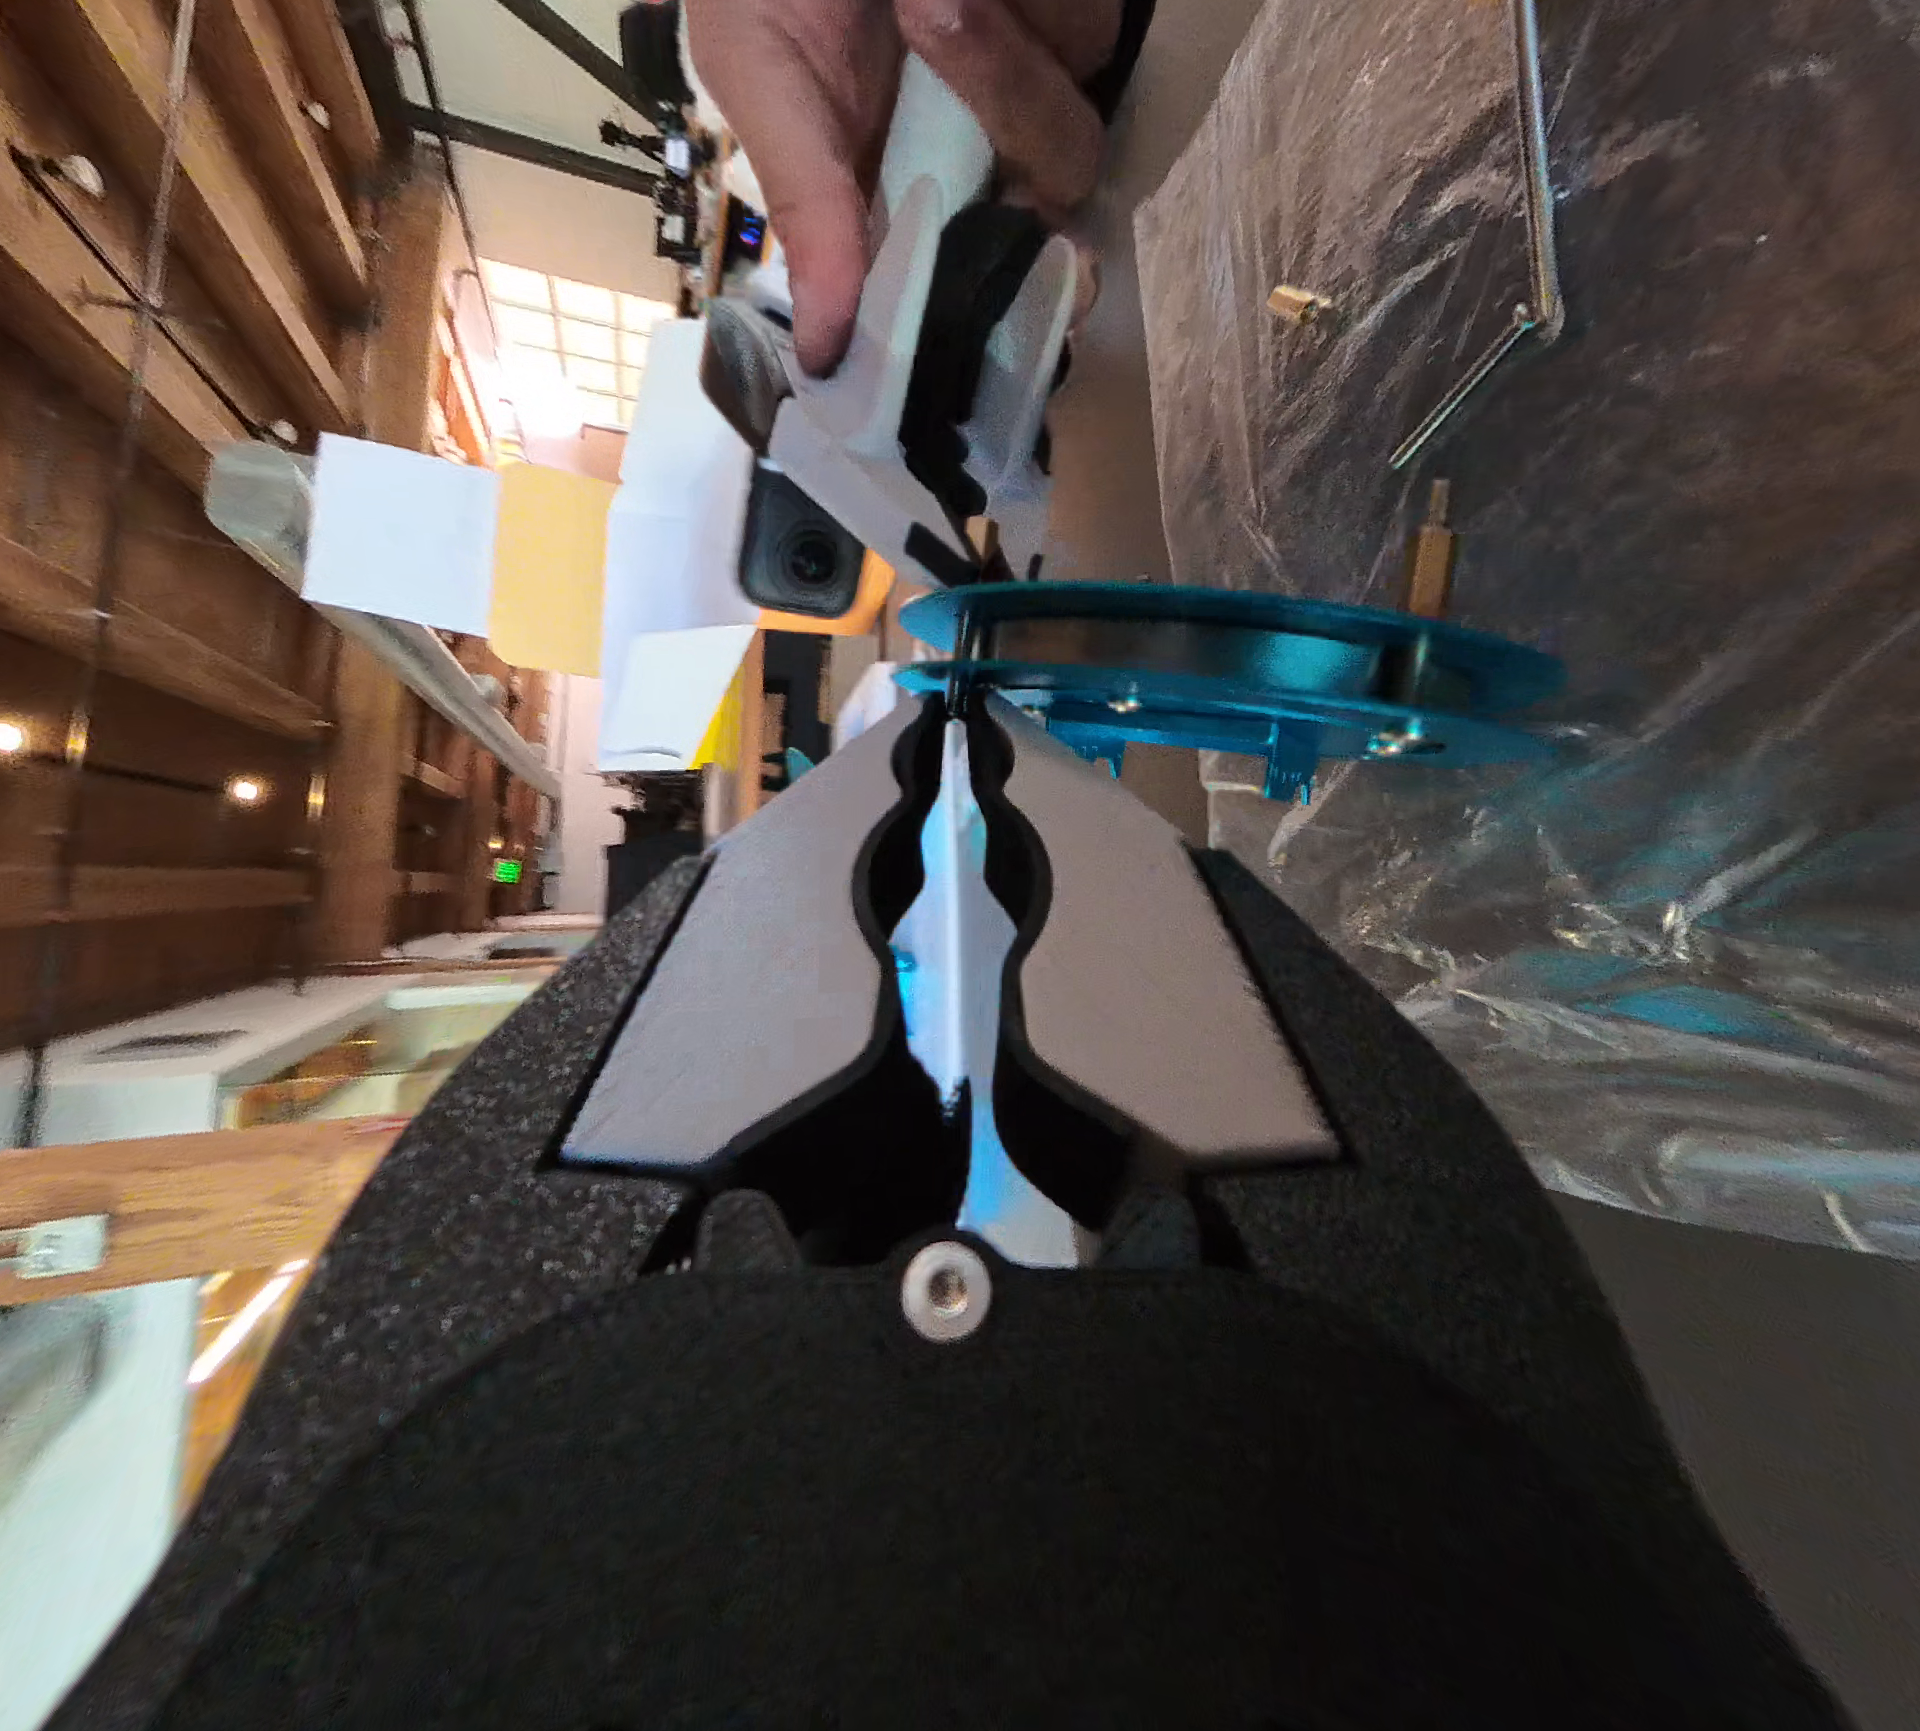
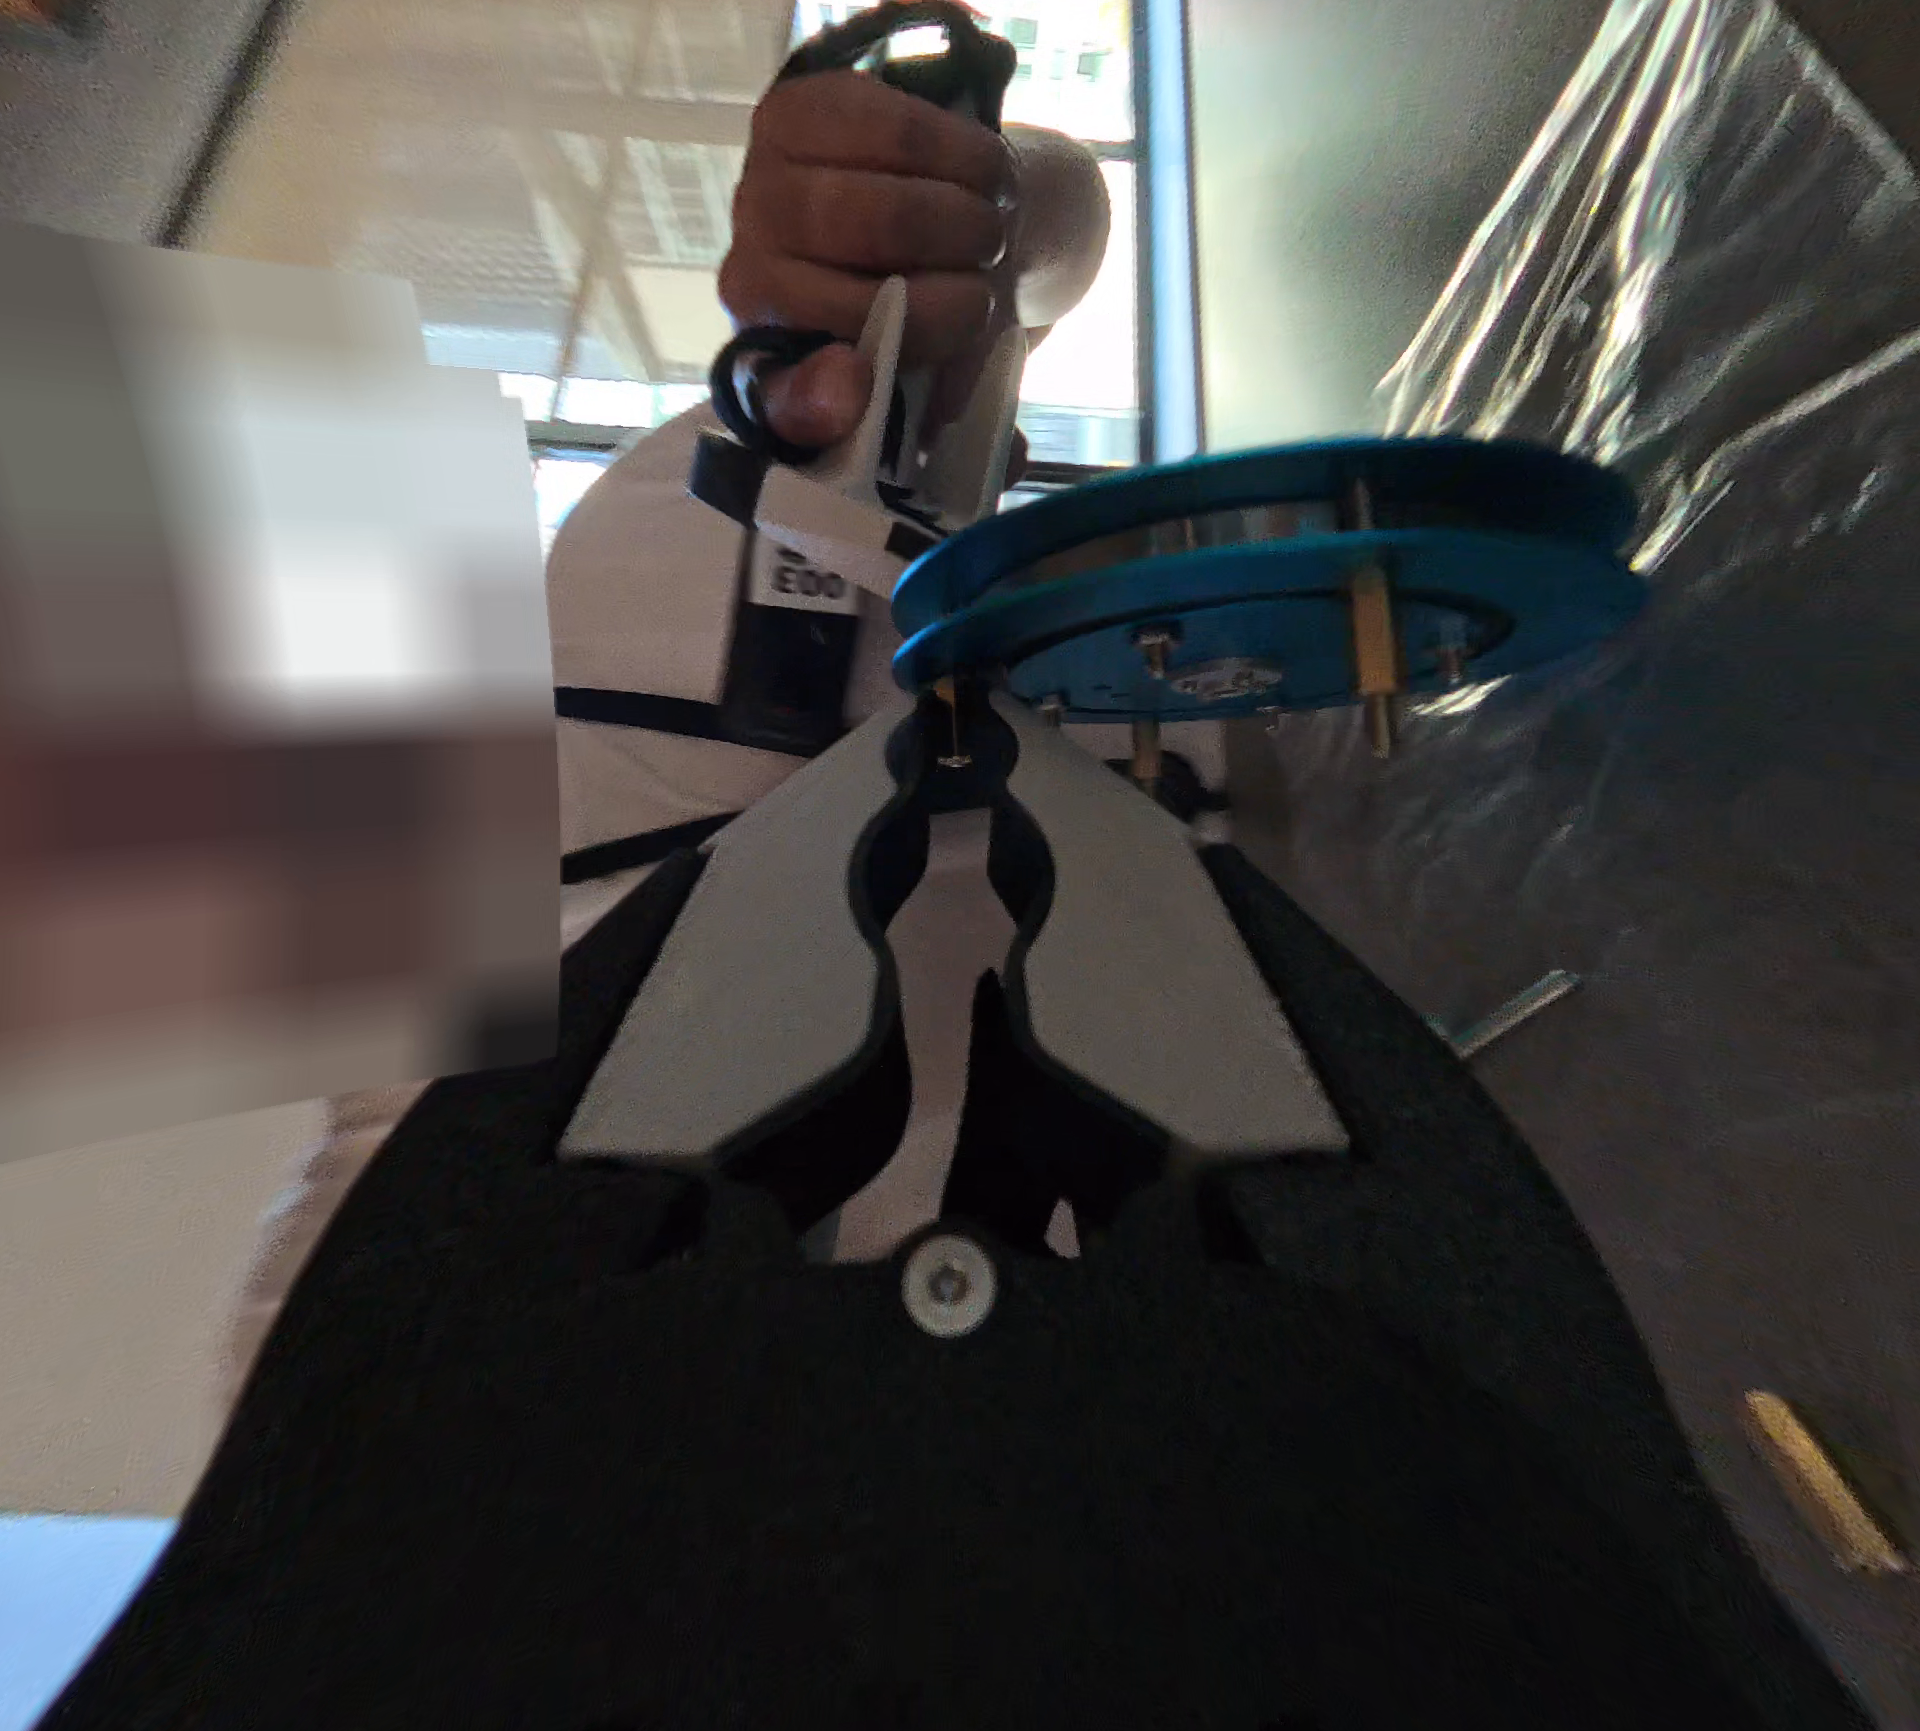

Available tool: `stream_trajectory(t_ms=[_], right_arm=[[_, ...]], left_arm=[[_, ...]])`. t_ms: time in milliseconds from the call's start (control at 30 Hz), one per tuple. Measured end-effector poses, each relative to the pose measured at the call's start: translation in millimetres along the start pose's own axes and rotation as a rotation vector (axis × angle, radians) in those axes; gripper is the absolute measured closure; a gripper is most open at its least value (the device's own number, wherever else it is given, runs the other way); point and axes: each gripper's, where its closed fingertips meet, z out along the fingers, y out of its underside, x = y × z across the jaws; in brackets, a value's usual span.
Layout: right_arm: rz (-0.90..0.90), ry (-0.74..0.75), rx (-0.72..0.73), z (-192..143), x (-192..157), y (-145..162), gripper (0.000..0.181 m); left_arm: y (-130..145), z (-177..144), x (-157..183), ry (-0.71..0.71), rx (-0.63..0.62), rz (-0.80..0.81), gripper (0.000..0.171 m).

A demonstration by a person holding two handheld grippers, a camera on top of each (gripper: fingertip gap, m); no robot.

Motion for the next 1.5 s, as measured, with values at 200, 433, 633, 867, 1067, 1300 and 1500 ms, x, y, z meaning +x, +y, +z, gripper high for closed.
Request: stream_trajectory(t_ms=[200, 433, 633, 867, 1067, 1300, 1500], right_arm=[[-0.782, 0.761, -0.171, -2, 10, -1, 0.171], [-0.904, 1.021, -0.258, -7, 15, -2, 0.177], [-0.005, 0.032, 0.026, -7, -2, 0, 0.177], [-0.683, 0.677, -0.159, -8, 8, 1, 0.176], [-1.207, 1.121, -0.399, -10, 12, 0, 0.175], [-0.875, 0.966, -0.322, -14, 13, 2, 0.178], [-0.107, 0.231, -0.113, 0, 8, 17, 0.178]], left_arm=[[1, -2, 5, 0.318, 0.001, -0.455, 0.168], [0, -4, 6, 0.365, -0.006, -0.435, 0.169], [-3, 1, 3, -0.018, -0.01, 0.054, 0.169], [-6, -1, 8, 0.238, 0.017, -0.304, 0.168], [-12, -6, 14, 0.579, 0.058, -0.676, 0.168], [-14, -2, 12, 0.57, 0.074, -0.619, 0.169], [-10, 10, 1, 0.063, 0.02, 0.071, 0.17]])
